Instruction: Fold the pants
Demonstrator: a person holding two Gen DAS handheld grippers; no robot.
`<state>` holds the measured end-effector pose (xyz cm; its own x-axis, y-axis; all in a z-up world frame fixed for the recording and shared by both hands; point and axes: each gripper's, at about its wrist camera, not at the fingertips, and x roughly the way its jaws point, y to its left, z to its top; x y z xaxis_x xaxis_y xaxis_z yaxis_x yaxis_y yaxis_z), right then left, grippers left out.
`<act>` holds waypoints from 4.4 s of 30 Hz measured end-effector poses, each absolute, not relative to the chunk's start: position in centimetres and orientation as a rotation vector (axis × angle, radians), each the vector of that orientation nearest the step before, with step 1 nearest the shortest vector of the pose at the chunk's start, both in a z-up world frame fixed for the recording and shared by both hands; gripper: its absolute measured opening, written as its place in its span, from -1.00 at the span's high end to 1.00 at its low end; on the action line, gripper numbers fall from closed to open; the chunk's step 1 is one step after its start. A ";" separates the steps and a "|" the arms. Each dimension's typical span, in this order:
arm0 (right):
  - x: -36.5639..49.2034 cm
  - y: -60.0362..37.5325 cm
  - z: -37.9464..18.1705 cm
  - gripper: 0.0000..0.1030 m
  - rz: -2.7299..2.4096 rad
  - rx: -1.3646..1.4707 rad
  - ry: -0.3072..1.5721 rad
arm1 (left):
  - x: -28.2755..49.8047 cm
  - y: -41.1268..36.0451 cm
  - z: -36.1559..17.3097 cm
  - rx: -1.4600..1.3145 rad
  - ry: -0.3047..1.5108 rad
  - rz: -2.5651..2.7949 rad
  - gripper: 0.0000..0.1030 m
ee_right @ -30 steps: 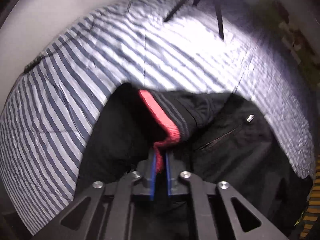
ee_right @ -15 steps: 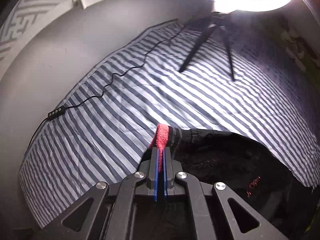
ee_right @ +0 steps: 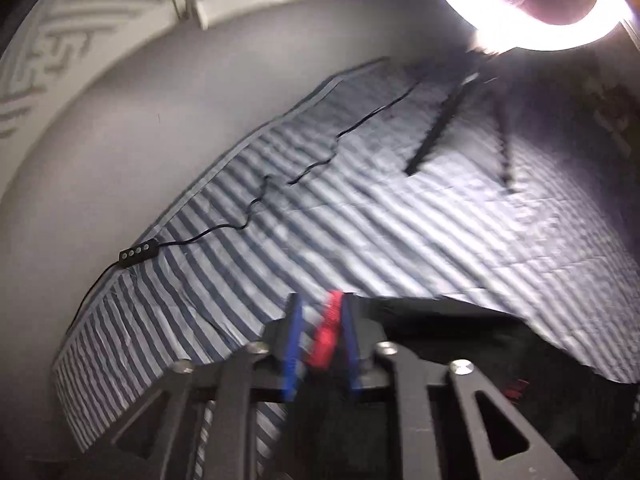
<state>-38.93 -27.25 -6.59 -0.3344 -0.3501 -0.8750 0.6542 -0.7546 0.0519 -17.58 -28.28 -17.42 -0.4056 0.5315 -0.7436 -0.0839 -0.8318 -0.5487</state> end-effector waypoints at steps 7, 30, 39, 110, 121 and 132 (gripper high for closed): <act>-30.5 -10.2 -4.2 0.24 -2.091 1.268 0.359 | -17.0 -30.5 -18.4 -1.471 -0.630 2.249 -0.30; -13.5 24.6 -17.8 -0.19 -2.435 1.659 -0.504 | -15.8 -28.7 -17.9 -1.492 -0.657 2.296 -0.53; -16.0 22.2 -17.7 -0.25 -2.521 1.551 -0.483 | -17.5 -24.5 -19.5 -1.571 -0.543 2.408 -0.55; -21.5 36.5 -14.0 0.80 -2.979 1.534 0.039 | -25.7 -5.1 -18.4 -1.506 -0.157 2.200 0.24; -21.0 31.2 -16.6 0.04 -2.652 1.602 0.032 | -24.8 -3.6 -19.1 -1.540 -0.163 2.110 0.03; -26.3 33.8 -12.0 -0.03 -2.648 1.479 -0.429 | -25.7 -5.4 -16.4 -1.467 -0.200 2.209 0.02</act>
